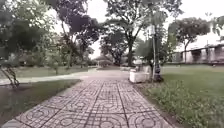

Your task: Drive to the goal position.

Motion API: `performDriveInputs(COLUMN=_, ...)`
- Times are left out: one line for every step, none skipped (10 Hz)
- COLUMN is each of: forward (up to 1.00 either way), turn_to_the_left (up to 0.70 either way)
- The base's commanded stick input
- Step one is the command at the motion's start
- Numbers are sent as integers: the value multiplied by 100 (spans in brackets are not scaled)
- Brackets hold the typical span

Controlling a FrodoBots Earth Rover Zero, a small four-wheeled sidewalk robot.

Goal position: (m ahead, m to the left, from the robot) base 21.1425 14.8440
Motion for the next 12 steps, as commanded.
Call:
performDriveInputs(forward=100, turn_to_the_left=0)
performDriveInputs(forward=100, turn_to_the_left=0)
performDriveInputs(forward=100, turn_to_the_left=0)
performDriveInputs(forward=100, turn_to_the_left=0)
performDriveInputs(forward=100, turn_to_the_left=0)
performDriveInputs(forward=100, turn_to_the_left=0)
performDriveInputs(forward=100, turn_to_the_left=0)
performDriveInputs(forward=100, turn_to_the_left=0)
performDriveInputs(forward=100, turn_to_the_left=0)
performDriveInputs(forward=100, turn_to_the_left=0)
performDriveInputs(forward=100, turn_to_the_left=0)
performDriveInputs(forward=100, turn_to_the_left=0)
